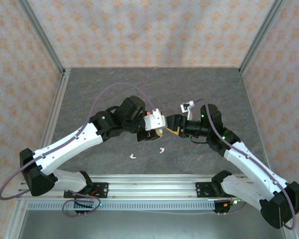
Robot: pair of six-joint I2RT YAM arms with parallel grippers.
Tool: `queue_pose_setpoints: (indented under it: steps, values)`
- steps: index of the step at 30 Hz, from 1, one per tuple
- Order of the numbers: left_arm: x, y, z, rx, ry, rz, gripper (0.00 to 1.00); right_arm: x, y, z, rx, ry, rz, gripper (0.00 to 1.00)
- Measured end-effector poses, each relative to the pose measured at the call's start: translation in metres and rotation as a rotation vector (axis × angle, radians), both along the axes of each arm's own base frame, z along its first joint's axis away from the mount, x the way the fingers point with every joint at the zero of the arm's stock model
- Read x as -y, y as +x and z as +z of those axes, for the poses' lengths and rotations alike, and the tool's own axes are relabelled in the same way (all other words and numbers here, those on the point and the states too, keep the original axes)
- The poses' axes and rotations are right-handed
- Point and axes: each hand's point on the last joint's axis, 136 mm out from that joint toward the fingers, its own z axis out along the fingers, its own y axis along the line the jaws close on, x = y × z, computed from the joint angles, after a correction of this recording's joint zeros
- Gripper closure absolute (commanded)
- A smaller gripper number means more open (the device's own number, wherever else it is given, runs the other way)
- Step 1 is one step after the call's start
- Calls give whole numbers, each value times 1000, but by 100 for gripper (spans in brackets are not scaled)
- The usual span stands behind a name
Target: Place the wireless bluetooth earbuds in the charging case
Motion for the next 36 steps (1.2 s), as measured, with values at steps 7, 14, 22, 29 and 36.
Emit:
queue_pose_setpoints:
  steps: [7, 14, 22, 29, 36]
  values:
    - [5, 0, 4, -6, -12, -15, 63, -3, -4, 0, -3, 6, 26, 15]
    - [10, 1, 2, -26, -10, -29, 63, -10, -13, 0, 7, 1, 66, 16]
    - [11, -3, 3, -49, -7, -46, 63, -11, -17, -3, 32, -16, 84, 39]
    - [10, -5, 1, -59, 0, -48, 63, -12, -17, -9, 34, -36, 94, 61]
    - [11, -5, -7, -79, 19, -49, 62, -12, -18, -11, 32, -48, 100, 83]
